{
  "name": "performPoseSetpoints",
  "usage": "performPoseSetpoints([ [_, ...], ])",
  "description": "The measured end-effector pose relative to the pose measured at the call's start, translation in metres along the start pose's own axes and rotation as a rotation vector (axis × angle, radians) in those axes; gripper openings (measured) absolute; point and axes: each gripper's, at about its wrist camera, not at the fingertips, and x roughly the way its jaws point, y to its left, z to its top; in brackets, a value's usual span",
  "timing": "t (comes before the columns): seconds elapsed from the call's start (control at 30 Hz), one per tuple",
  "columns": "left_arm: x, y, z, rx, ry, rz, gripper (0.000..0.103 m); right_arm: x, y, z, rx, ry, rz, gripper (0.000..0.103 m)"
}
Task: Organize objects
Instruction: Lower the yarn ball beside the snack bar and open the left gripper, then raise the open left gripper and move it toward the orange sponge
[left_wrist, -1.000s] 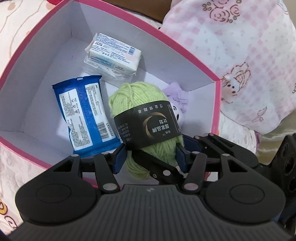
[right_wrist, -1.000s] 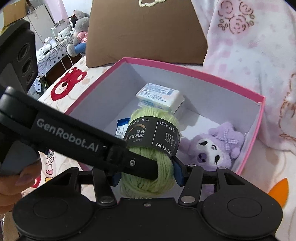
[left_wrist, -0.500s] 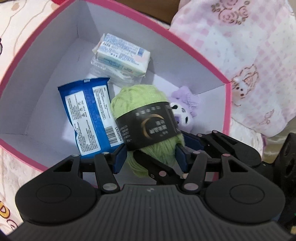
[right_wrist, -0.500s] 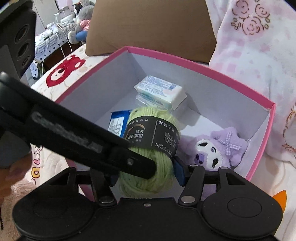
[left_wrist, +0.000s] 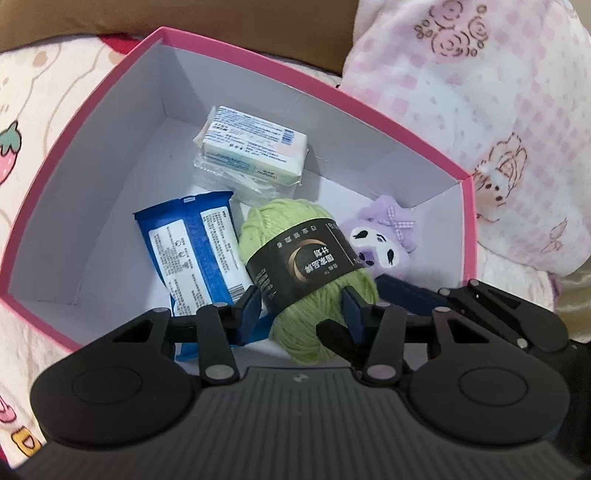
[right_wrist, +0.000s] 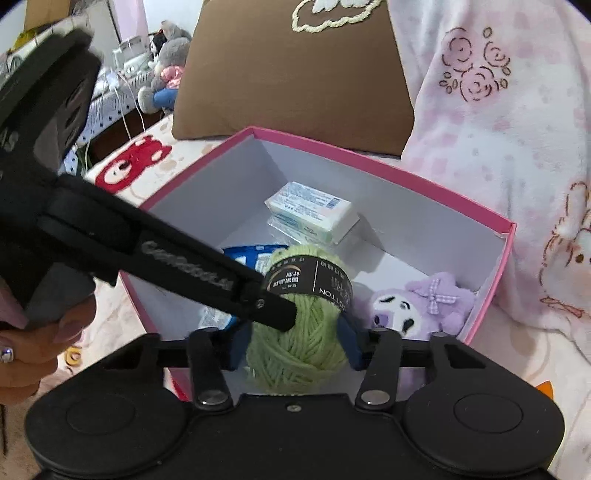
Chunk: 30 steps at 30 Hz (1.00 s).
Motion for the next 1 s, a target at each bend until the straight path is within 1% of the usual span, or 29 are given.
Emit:
performPoseSetpoints([
  [0.03,0.002,-0.003,-0.001,0.011,0.002,0.007,0.045,0.002,0.002,-0.001,-0.019,0.007,-0.023,0.044],
  [0.07,0.005,-0.005,-0.002,0.019,0.015,0.01,0.044,0.004,0.005,-0.003,-0.036,0.017,-0.041,0.041],
  [0.17,0.012,-0.008,-0.005,0.018,0.033,0.026,0.043,0.008,0.008,-0.006,-0.055,0.045,-0.059,0.037],
  [0.27,0.007,-0.015,-0.008,0.037,0.005,0.055,0.043,0.007,0.005,-0.006,-0.032,0.04,-0.051,0.037],
  [0.33,-0.004,-0.019,-0.009,0.066,-0.001,0.056,0.043,0.0,0.002,-0.005,-0.006,0.037,-0.038,0.037],
  [0.37,-0.008,-0.02,-0.009,0.076,0.012,0.047,0.043,-0.005,0.0,-0.005,0.008,0.032,-0.029,0.037],
  [0.43,-0.021,-0.02,-0.008,0.073,0.013,0.035,0.043,-0.018,-0.002,-0.005,0.035,0.025,-0.011,0.037],
  [0.5,-0.033,-0.021,-0.008,0.084,0.011,0.04,0.044,-0.03,-0.002,-0.006,0.045,0.017,-0.003,0.037],
  [0.57,-0.048,-0.023,-0.009,0.096,0.0,0.052,0.045,-0.044,-0.001,-0.007,0.054,0.002,0.003,0.037],
  [0.67,-0.07,-0.026,-0.013,0.113,-0.022,0.045,0.047,-0.067,0.0,-0.008,0.071,-0.02,0.025,0.037],
  [0.8,-0.096,-0.031,-0.022,0.132,-0.037,0.034,0.052,-0.091,0.012,-0.011,0.041,-0.055,0.007,0.039],
  [0.9,-0.112,-0.036,-0.028,0.132,-0.03,0.028,0.055,-0.107,0.018,-0.014,0.044,-0.058,0.001,0.039],
  [1.0,-0.127,-0.04,-0.035,0.131,-0.028,0.007,0.055,-0.121,0.023,-0.016,0.046,-0.068,0.002,0.039],
])
